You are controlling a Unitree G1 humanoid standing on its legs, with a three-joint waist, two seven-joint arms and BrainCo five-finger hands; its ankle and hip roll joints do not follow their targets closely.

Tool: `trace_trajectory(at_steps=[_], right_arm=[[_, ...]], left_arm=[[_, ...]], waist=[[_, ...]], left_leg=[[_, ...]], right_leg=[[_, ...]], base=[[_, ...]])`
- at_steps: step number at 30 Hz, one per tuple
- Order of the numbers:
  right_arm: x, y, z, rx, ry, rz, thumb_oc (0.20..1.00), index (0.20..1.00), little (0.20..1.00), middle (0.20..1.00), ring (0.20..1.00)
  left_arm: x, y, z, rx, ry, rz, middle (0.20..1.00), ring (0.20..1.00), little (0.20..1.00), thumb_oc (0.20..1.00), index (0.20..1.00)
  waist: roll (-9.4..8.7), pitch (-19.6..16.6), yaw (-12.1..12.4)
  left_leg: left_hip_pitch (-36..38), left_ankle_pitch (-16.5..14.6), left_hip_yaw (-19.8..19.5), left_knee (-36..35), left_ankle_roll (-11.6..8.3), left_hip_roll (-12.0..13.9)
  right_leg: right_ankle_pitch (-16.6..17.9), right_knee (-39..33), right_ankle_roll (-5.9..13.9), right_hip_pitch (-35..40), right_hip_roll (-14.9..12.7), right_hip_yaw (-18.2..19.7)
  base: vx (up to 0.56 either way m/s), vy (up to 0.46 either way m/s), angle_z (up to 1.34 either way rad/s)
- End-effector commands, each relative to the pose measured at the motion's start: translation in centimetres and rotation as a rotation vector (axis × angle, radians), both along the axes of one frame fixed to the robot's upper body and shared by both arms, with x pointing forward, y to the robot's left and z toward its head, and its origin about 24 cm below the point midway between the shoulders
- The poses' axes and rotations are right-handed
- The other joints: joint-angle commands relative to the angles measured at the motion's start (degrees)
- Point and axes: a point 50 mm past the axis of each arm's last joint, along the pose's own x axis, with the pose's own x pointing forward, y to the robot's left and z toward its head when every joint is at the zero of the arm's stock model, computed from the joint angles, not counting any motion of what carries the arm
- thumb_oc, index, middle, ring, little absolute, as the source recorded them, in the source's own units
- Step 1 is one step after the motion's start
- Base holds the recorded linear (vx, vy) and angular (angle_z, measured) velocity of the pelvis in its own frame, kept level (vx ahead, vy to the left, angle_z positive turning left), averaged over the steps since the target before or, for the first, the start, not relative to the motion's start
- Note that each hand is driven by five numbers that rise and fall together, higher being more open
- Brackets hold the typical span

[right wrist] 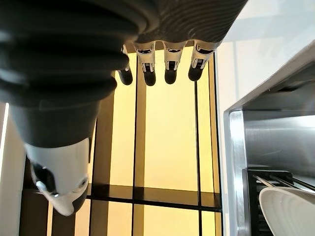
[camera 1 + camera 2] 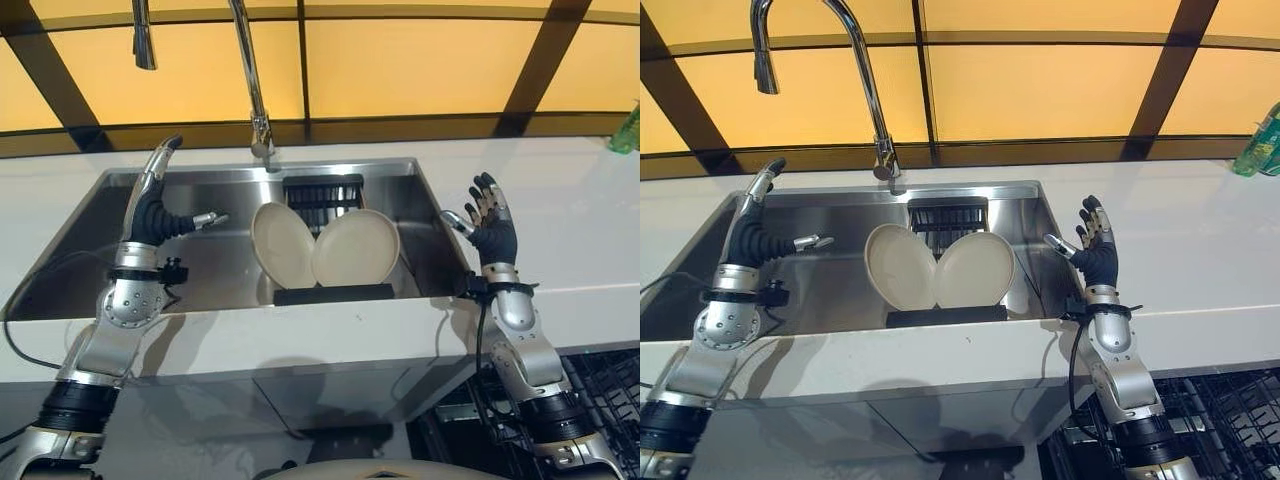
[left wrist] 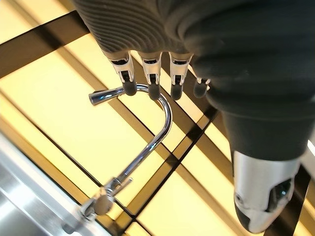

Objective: Pick up plates and place into dishwasher.

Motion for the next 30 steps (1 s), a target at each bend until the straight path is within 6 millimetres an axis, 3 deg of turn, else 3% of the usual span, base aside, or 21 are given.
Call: trace_trajectory(at_steps=[1,10,17,30], right_arm=[[-0.7,-0.8,1.6,-0.026,-0.082,0.016,1.000,1.000,1.000,1.000,1.000],[-1.3,-1.2,0.5,-0.033,-0.022,0.016,1.000,1.000,1.000,1.000,1.000],[-1.4,-1.3,0.2,-0.044,-0.001,0.025,1.000,1.000,1.000,1.000,1.000],[-1.8,-2.7,0.0,-0.078,0.032,0.037,1.000,1.000,1.000,1.000,1.000]], left_arm=[[1.1,0.6,1.7,0.098,-0.064,0.016,1.000,1.000,1.000,1.000,1.000],[0.9,0.5,1.4,0.319,-0.062,0.014,1.000,1.000,1.000,1.000,1.000],[0.7,-0.4,1.7,0.604,-0.213,0.003,1.000,1.000,1.000,1.000,1.000],[-0.1,-0.3,-0.3,0.967,-0.171,-0.080,1.000,1.000,1.000,1.000,1.000]], waist=[[0.02,-4.9,-0.7],[0.15,-4.4,-1.9],[0.33,-3.3,-3.2],[0.65,-1.0,-5.3]], left_leg=[[-1.0,-3.1,0.1,0.6,-1.68,2.5],[-1.3,-3.1,0.6,0.3,-1.37,2.0],[-1.4,-3.4,1.3,0.2,-1.23,1.6],[-0.8,-4.2,2.3,0.4,-0.56,0.9]], right_leg=[[1.5,1.5,6.17,-4.6,-5.7,-2.1],[2.1,1.1,6.71,-5.3,-5.9,-0.9],[2.6,1.5,7.21,-6.5,-6.3,0.3],[3.1,2.4,8.55,-8.0,-6.6,3.1]], base=[[0.09,0.019,0.00],[0.08,0.020,-0.02],[0.05,0.025,-0.05],[0.05,0.027,-0.10]])
